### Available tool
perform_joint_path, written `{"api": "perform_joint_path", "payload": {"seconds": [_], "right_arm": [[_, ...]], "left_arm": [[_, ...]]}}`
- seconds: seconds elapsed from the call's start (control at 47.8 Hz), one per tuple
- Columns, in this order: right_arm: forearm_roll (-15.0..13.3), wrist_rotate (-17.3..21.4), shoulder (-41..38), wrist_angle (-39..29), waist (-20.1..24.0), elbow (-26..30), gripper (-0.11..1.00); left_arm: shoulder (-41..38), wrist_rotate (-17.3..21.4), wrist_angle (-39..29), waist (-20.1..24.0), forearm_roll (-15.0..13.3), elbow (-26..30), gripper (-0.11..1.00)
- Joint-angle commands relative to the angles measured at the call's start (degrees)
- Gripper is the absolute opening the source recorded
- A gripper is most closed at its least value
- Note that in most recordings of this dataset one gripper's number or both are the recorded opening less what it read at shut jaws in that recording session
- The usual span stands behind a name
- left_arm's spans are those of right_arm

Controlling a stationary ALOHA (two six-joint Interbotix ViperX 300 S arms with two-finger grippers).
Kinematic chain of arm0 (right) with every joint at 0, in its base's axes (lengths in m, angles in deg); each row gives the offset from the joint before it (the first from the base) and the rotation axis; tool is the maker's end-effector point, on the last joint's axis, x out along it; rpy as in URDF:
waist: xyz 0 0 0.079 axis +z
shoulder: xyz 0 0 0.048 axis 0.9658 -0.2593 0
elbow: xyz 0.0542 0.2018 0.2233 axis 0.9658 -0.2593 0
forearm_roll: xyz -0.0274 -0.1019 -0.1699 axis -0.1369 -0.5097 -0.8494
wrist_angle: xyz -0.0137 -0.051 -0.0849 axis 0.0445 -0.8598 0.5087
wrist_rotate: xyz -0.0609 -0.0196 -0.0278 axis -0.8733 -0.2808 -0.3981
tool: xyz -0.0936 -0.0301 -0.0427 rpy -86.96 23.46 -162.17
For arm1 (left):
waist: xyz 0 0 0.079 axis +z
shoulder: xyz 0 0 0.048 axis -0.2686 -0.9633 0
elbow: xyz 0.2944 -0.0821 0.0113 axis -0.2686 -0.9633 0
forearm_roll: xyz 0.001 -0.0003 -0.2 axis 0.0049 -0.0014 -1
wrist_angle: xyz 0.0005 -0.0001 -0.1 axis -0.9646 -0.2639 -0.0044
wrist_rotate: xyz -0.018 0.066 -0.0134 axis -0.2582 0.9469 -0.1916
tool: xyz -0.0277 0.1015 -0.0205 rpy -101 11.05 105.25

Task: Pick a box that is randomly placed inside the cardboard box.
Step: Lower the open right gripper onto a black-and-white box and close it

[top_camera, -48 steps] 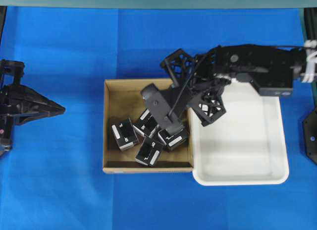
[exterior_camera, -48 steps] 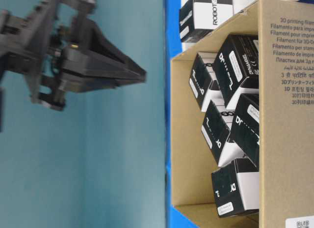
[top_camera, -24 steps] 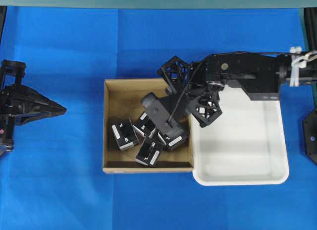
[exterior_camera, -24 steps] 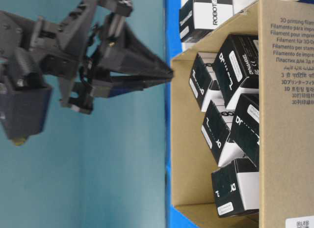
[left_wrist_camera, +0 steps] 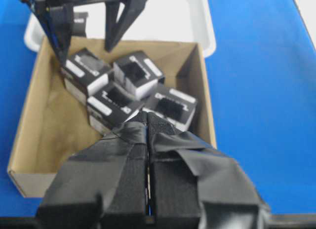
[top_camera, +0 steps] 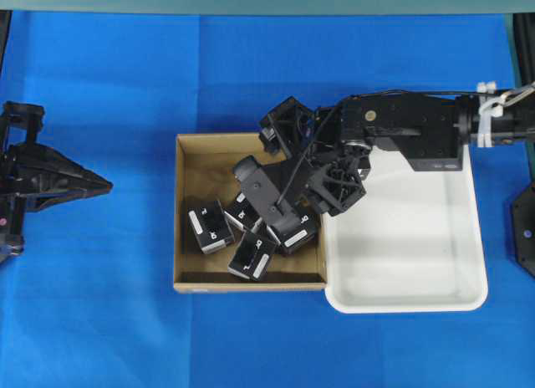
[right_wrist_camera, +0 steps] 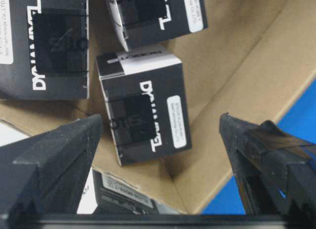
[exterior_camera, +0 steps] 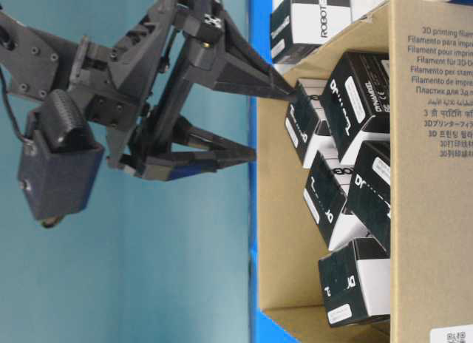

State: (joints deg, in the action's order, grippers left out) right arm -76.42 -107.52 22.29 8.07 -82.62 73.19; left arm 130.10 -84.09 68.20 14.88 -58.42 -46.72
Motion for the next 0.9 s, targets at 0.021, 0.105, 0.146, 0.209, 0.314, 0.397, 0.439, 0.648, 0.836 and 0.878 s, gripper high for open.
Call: {"api": "perform_joint_path", "payload": {"seconds": [0.021, 0.105, 0.146, 0.209, 0.314, 0.397, 0.439, 0.648, 0.836, 0.878], "right_arm": [[0.4, -0.1, -1.0, -0.2, 0.3, 0.3, 1.0], [0.7, -0.1, -1.8, -0.4, 0.3, 0.2, 1.0], [0.9, -0.1, -2.1, -0.3, 0.4, 0.2, 1.0], [0.9, -0.1, -2.5, -0.3, 0.5, 0.2, 1.0], [0.9, -0.2, -3.1, -0.2, 0.4, 0.0, 1.0], [0.9, -0.2, -3.8, 0.0, 0.1, -0.5, 1.0], [0.9, -0.2, -4.1, 0.4, -0.1, -0.7, 1.0], [1.0, -0.2, -5.7, 1.8, -0.2, -0.9, 1.0], [1.4, 0.1, -6.5, 1.9, -0.1, -1.0, 1.0], [1.4, 0.1, -6.5, 1.8, 0.0, -0.9, 1.0]], "left_arm": [[-0.4, -0.1, 0.4, 0.1, 0.2, 1.5, -0.05], [-0.4, -0.1, 0.3, 0.1, 0.2, 1.5, -0.05], [-0.4, -0.1, 0.4, 0.0, 0.2, 1.5, -0.05], [-0.4, -0.1, 0.4, 0.1, 0.2, 1.5, -0.05], [-0.3, -0.1, 0.4, 0.5, 0.2, 1.3, -0.05], [-0.1, -0.1, 0.3, 1.0, 0.2, 1.1, -0.05], [-0.1, -0.1, 0.4, 1.1, 0.2, 1.1, -0.05], [0.1, 0.0, 0.4, 1.1, 0.2, 1.0, -0.05], [0.1, 0.0, 0.4, 1.1, 0.2, 0.5, -0.05], [0.1, 0.0, 0.4, 1.1, 0.1, 0.5, -0.05]]}}
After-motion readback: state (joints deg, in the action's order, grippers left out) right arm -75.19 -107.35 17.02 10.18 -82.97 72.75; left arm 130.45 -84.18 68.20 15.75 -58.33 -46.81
